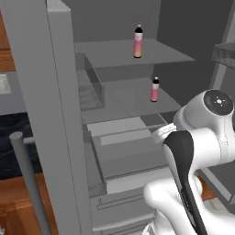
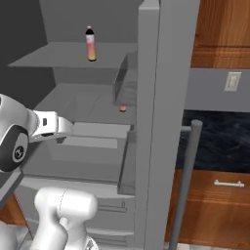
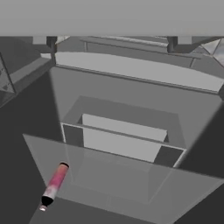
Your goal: Open the fridge, grab two sodas, and place both sodas inside the bowl with ice on the dining counter.
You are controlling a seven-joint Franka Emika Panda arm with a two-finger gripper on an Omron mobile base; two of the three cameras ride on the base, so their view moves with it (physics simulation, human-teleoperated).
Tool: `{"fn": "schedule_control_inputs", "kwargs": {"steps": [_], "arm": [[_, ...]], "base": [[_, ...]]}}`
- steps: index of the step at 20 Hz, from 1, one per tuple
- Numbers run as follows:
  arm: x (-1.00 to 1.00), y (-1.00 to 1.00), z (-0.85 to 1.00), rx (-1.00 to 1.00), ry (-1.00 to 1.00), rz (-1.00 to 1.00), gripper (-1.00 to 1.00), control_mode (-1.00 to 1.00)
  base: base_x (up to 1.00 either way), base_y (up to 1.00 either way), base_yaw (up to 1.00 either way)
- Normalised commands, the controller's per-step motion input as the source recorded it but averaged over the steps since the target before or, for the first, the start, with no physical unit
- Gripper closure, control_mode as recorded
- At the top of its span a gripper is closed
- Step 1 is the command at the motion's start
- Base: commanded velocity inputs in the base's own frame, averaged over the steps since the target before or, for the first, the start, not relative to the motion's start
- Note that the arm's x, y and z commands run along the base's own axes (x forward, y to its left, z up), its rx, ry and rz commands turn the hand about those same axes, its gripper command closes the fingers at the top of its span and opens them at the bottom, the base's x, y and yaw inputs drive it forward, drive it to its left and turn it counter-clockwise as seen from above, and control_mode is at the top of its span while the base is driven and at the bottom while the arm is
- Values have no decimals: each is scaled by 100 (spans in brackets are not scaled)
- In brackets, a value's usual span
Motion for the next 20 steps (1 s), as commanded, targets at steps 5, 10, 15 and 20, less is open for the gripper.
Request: {"fn": "schedule_control_inputs", "kwargs": {"steps": [5,10,15,20], "arm": [[0,0,0,0,0,0,-100,100],[0,0,0,0,0,0,-100,100],[0,0,0,0,0,0,-100,100],[2,-1,-8,0,-19,2,-100,-100]], "base": [[64,-1,10],[84,0,1],[82,1,0],[5,1,0]]}}
